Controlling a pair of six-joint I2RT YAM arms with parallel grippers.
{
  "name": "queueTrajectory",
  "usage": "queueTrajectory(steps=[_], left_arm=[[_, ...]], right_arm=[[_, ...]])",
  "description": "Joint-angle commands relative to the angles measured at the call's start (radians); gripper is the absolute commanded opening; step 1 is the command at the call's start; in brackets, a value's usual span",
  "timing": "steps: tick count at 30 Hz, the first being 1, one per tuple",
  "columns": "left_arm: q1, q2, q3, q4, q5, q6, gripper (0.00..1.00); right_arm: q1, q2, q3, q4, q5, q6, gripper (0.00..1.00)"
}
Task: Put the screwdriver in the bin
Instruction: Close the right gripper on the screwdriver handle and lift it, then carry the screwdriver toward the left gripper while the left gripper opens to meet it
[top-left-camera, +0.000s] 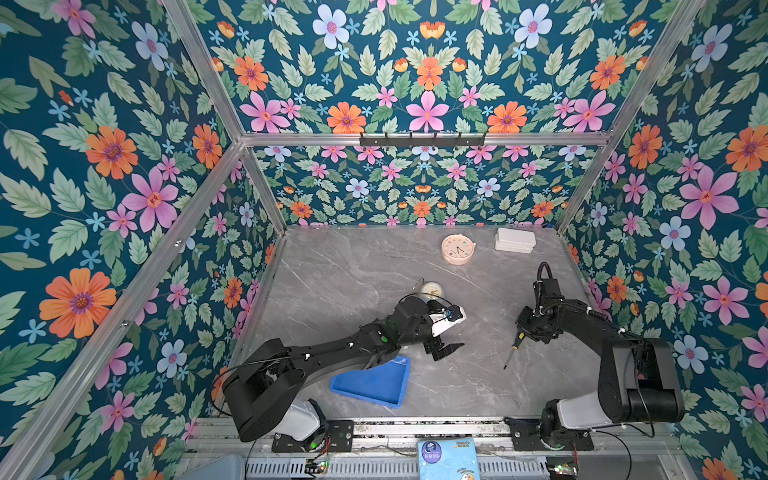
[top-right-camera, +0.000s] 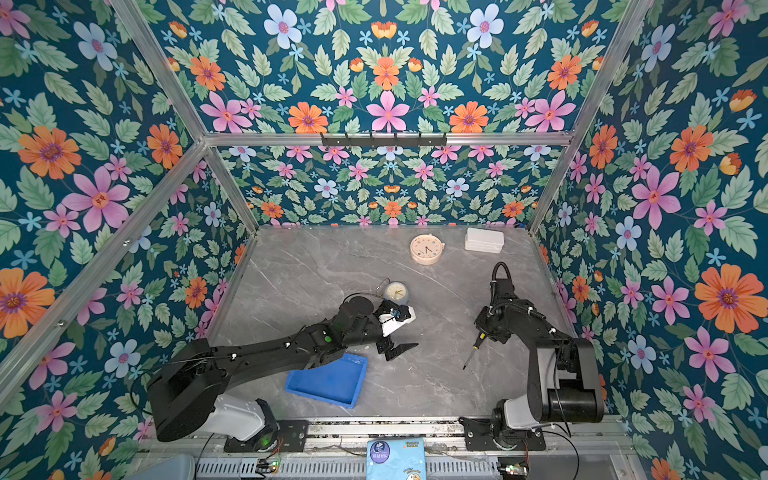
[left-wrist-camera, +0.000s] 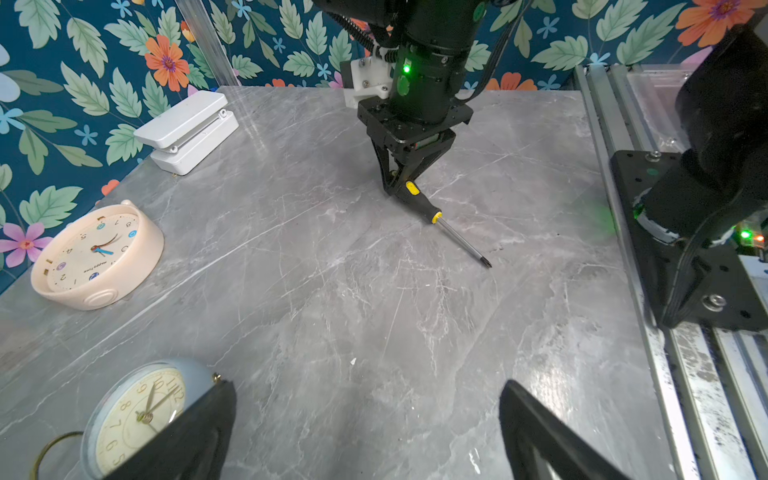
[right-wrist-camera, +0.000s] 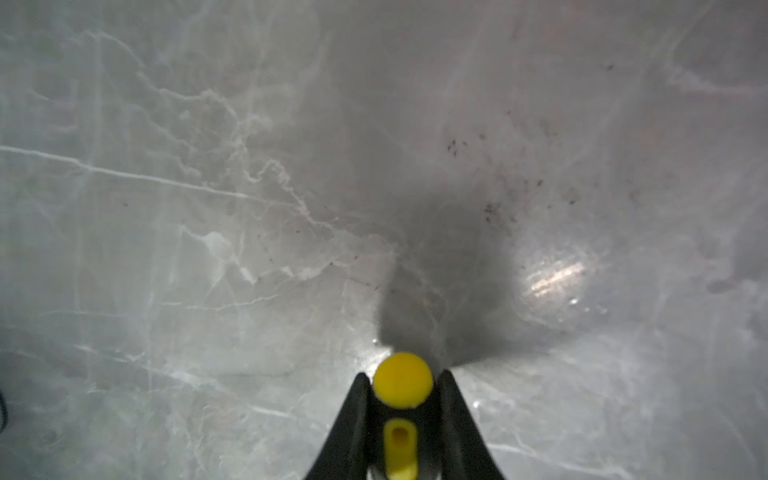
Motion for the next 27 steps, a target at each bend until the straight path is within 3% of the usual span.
queueTrajectory(steps=[1,7,13,18,27], left_arm=[[0.000,-0.006,-0.003,0.034,-0.019,-0.026,1.00],[0.001,-0.031,-0.052,0.149,-0.088,-0.120,1.00],[0.011,-0.034,-0.049,0.213,-0.133,-0.254,1.00],[0.047,-0.027,-0.081,0.344,-0.063,-0.384,0.98],[0.110,0.006,-0.122,0.597,0.000,-0.628,0.96]], right_arm=[[0.005,-0.040,0.012,-0.006,0.004,-0.048,0.14],[0.056,-0.127,0.063,-0.011,0.028,-0.147,0.09],[0.211,-0.197,0.158,-0.008,0.092,-0.296,0.02],[0.301,-0.260,0.199,0.078,-0.024,-0.445,0.00],[0.459,-0.303,0.280,0.188,-0.167,-0.570,0.00]])
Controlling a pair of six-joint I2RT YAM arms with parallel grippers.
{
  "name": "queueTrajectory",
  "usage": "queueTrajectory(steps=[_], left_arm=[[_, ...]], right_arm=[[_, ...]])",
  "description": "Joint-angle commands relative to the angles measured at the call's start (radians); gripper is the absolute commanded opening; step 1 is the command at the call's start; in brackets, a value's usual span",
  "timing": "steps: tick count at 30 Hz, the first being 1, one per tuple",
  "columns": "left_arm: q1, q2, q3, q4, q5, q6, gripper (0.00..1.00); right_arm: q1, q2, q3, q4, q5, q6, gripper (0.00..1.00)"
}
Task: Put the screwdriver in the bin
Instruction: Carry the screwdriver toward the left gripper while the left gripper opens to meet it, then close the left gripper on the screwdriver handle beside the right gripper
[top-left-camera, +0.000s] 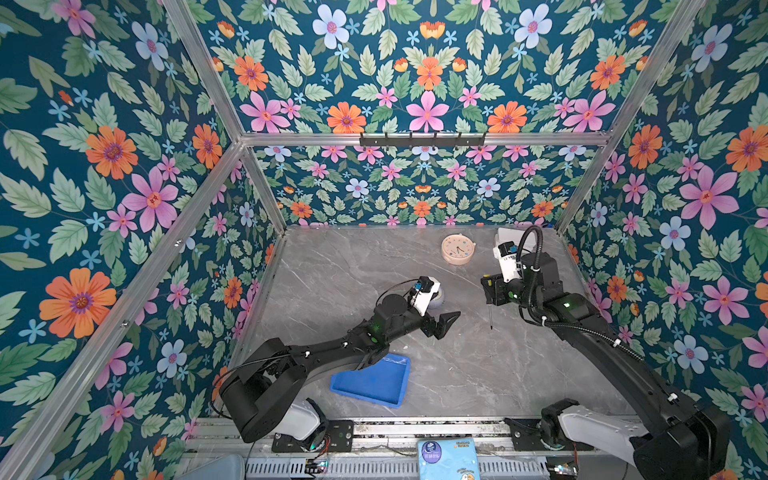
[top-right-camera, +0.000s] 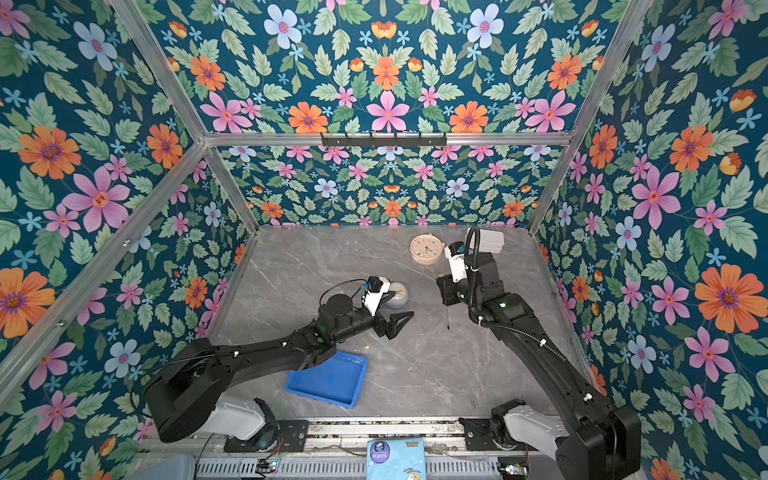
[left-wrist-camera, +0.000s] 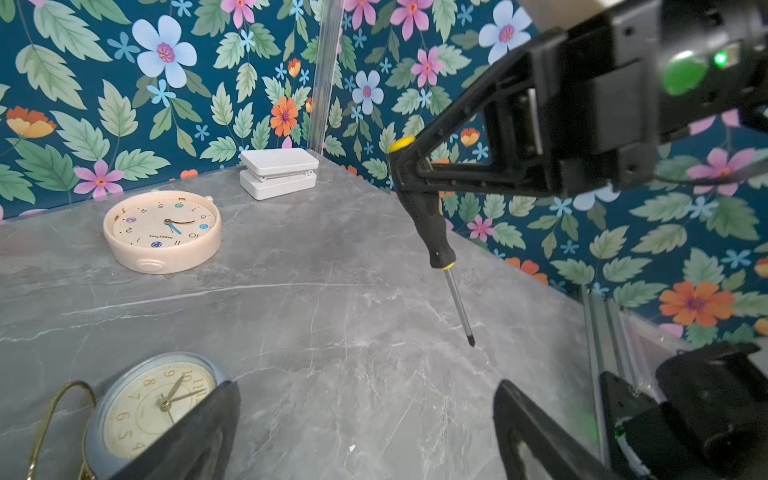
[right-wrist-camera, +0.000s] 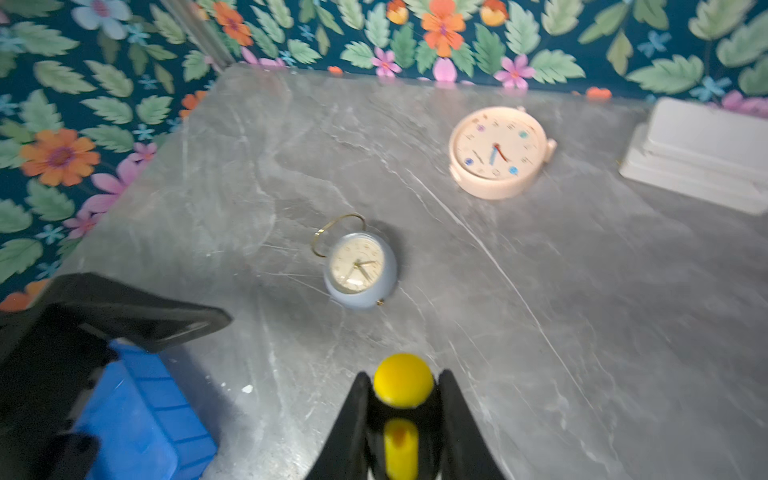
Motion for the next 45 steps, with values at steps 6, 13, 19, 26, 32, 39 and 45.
queueTrajectory(steps=[6,13,19,26,32,39,45], left_arm=[[0.009,0.039,-0.001,0.255,0.065,-0.169,0.89],[0.013,0.066,0.019,0.299,0.108,-0.191,0.80],[0.029,0.081,0.016,0.348,0.131,-0.219,0.65],[0.035,0.074,0.003,0.356,0.136,-0.226,0.33],[0.038,0.074,0.000,0.357,0.135,-0.226,0.18],[0.040,0.095,0.011,0.373,0.145,-0.228,0.02],[0.041,0.093,0.009,0.375,0.137,-0.229,0.00]], right_arm=[[0.105,0.013,0.073,0.089,-0.116,-0.089,0.00],[0.167,0.039,0.100,0.118,-0.149,-0.116,0.00],[0.196,0.054,0.109,0.136,-0.158,-0.120,0.00],[0.202,0.065,0.112,0.138,-0.155,-0.120,0.00],[0.207,0.072,0.114,0.138,-0.155,-0.118,0.00],[0.209,0.068,0.117,0.129,-0.161,-0.120,0.00],[0.209,0.067,0.120,0.127,-0.172,-0.125,0.00]])
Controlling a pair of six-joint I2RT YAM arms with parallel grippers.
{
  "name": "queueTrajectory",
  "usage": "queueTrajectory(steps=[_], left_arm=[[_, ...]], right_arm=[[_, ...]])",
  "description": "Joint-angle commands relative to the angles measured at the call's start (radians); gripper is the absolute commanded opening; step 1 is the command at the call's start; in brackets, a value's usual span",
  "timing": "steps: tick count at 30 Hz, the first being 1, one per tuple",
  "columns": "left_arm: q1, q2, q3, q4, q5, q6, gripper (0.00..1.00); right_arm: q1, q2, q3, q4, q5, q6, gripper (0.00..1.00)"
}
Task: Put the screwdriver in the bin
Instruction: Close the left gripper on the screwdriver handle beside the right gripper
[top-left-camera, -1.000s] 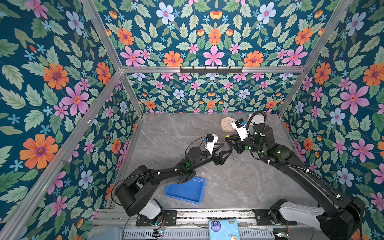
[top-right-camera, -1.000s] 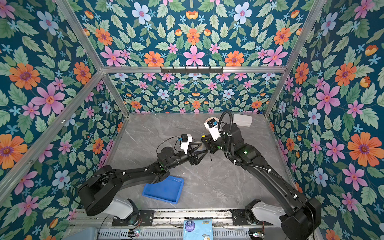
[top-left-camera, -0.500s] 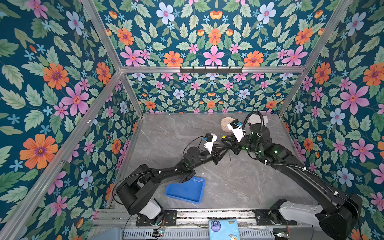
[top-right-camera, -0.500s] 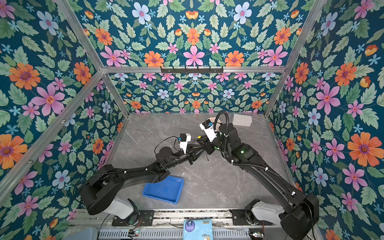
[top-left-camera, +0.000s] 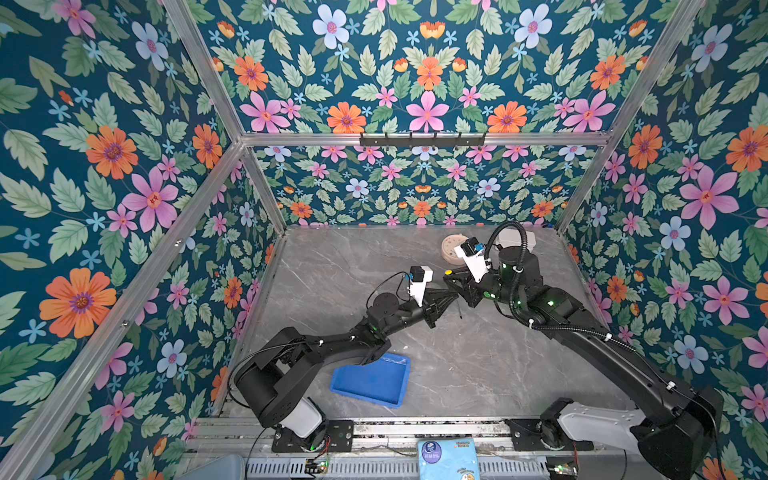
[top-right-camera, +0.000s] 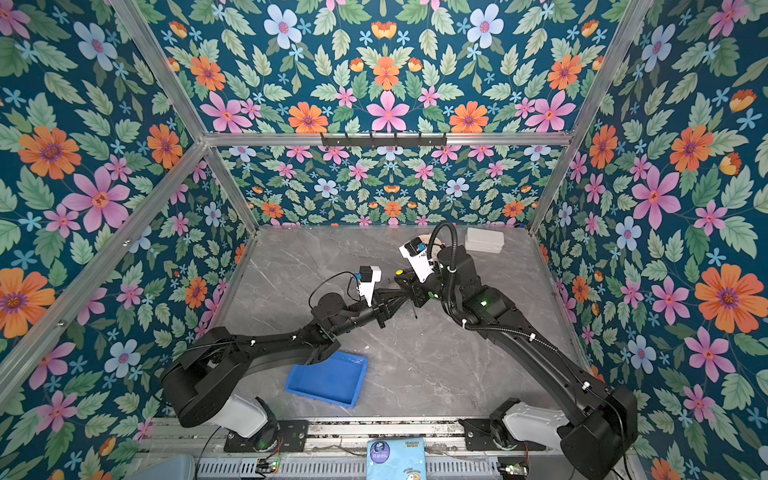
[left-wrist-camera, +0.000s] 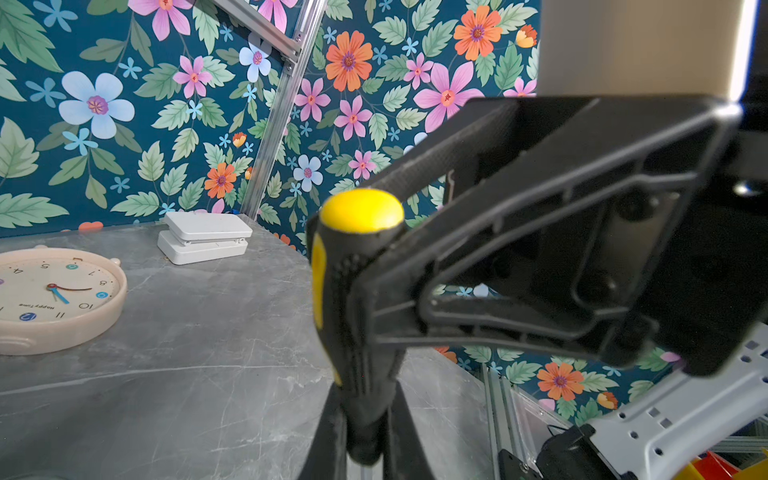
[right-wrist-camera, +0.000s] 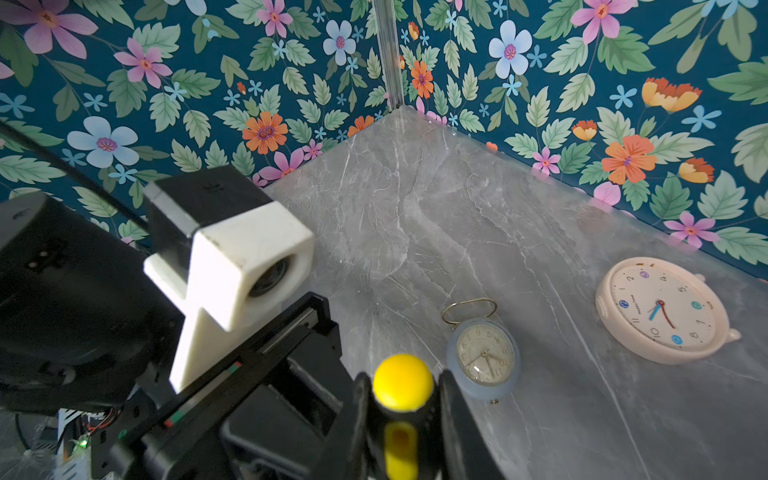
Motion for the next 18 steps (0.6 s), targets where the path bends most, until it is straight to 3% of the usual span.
queueTrajectory(steps=[1,6,8,11,15,18], left_arm=[[0.002,-0.003,0.004,0.025,-0.005,0.003,0.00],[0.002,-0.007,0.003,0.021,-0.007,0.006,0.00],[0.002,-0.006,0.007,0.019,-0.008,0.006,0.15],[0.002,-0.001,0.011,0.019,-0.013,0.008,0.23],[0.003,-0.001,0.011,0.019,-0.012,0.009,0.21],[0.003,-0.002,0.011,0.019,-0.003,0.008,0.00]], right_arm=[[0.004,-0.005,0.009,0.017,-0.047,-0.005,0.02],[0.004,-0.003,0.010,0.016,-0.057,-0.008,0.00],[0.003,-0.002,0.012,0.015,-0.063,-0.007,0.00],[0.003,-0.003,0.012,0.028,-0.077,0.004,0.00],[0.003,0.005,0.016,0.045,-0.111,0.025,0.00],[0.003,0.009,0.015,0.045,-0.110,0.027,0.00]])
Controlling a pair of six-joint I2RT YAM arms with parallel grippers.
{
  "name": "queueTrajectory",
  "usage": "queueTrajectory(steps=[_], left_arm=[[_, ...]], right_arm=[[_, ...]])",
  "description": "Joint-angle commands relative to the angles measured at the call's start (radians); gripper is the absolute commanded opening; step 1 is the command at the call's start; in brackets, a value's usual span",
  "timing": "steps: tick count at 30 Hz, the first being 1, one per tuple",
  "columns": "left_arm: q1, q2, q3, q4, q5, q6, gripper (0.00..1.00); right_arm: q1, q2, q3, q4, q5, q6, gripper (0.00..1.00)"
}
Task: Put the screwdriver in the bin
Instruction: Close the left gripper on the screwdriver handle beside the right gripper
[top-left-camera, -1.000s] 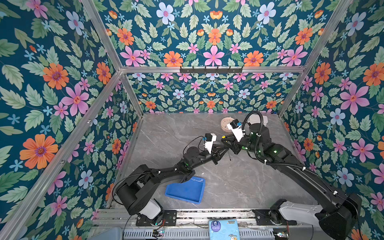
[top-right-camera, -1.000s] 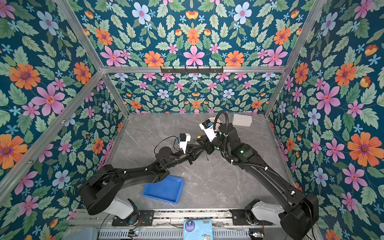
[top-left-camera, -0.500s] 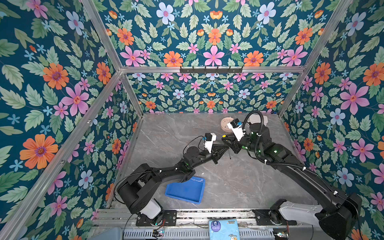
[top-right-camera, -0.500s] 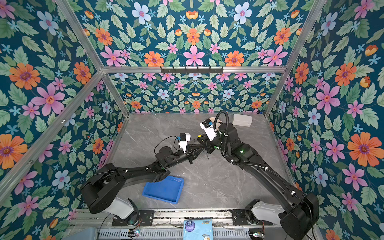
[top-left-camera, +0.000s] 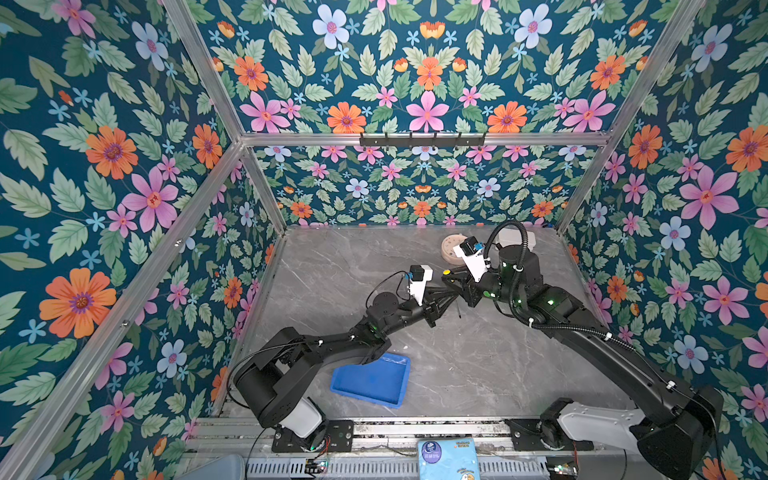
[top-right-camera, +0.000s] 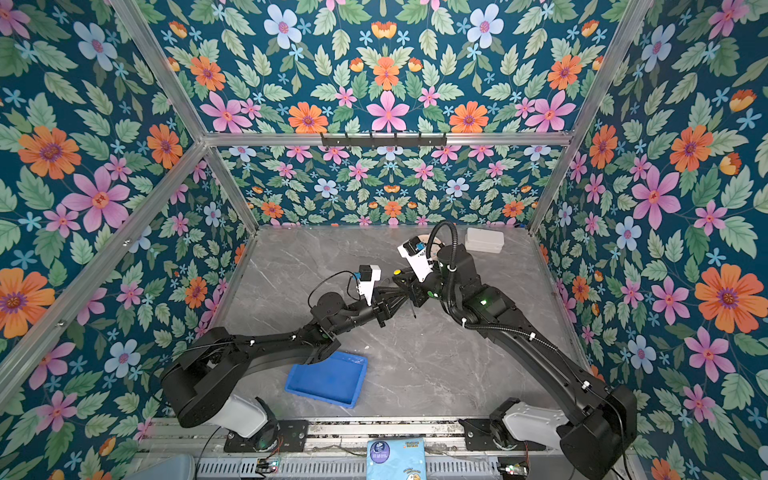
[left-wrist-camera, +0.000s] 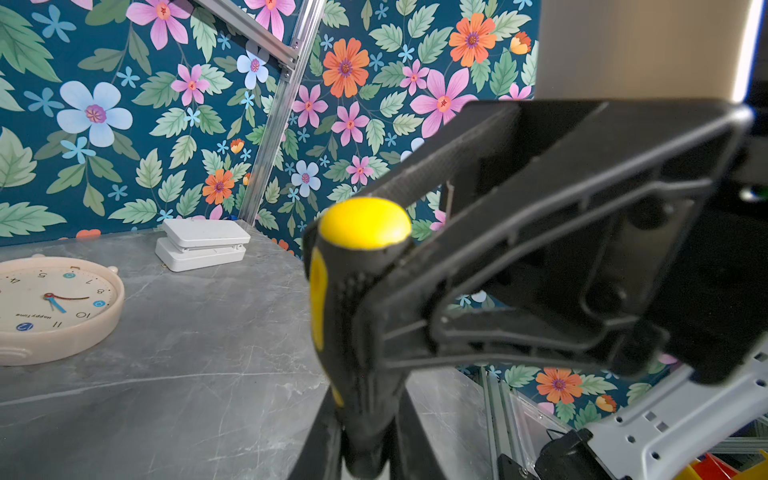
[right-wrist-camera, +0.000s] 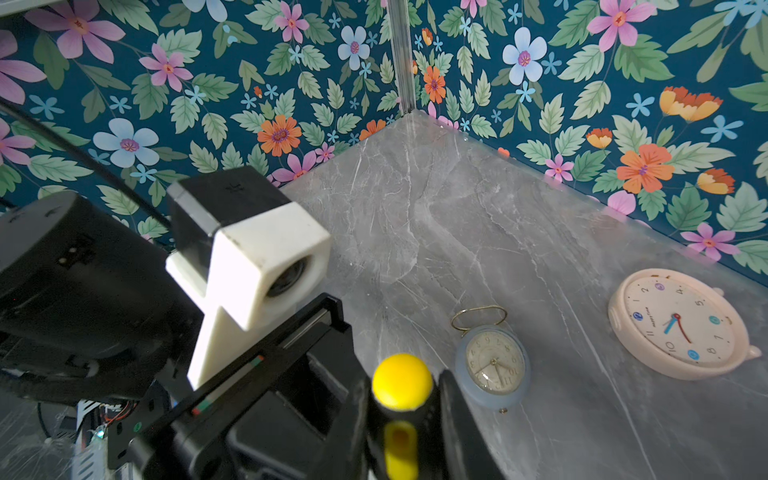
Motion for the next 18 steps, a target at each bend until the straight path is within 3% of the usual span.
queueTrajectory(steps=[1,5,7,9,11,13,15,18], left_arm=[[0.002,-0.003,0.001,0.018,-0.001,0.009,0.00],[0.003,-0.017,-0.015,0.018,-0.019,0.009,0.00],[0.003,-0.022,-0.021,0.018,-0.032,0.011,0.00],[0.004,-0.026,-0.026,0.018,-0.043,0.013,0.00],[0.005,-0.031,-0.028,0.018,-0.052,0.013,0.00],[0.004,-0.041,-0.034,0.018,-0.068,0.013,0.00],[0.005,-0.059,-0.050,0.018,-0.101,0.007,0.00],[0.004,-0.111,-0.087,-0.004,-0.188,-0.009,0.00]], right_arm=[[0.004,0.003,0.002,0.036,-0.070,0.024,0.00],[0.004,-0.005,0.003,0.027,-0.053,0.014,0.00],[0.005,-0.009,0.005,0.026,-0.050,0.011,0.06],[0.004,-0.013,0.005,0.028,-0.045,0.011,0.24],[0.004,-0.017,0.005,0.031,-0.040,0.011,0.57],[0.005,-0.021,0.006,0.030,-0.034,0.010,0.81],[0.004,-0.028,0.006,0.026,-0.029,0.007,0.92],[0.004,-0.050,-0.001,0.020,-0.033,-0.010,0.98]])
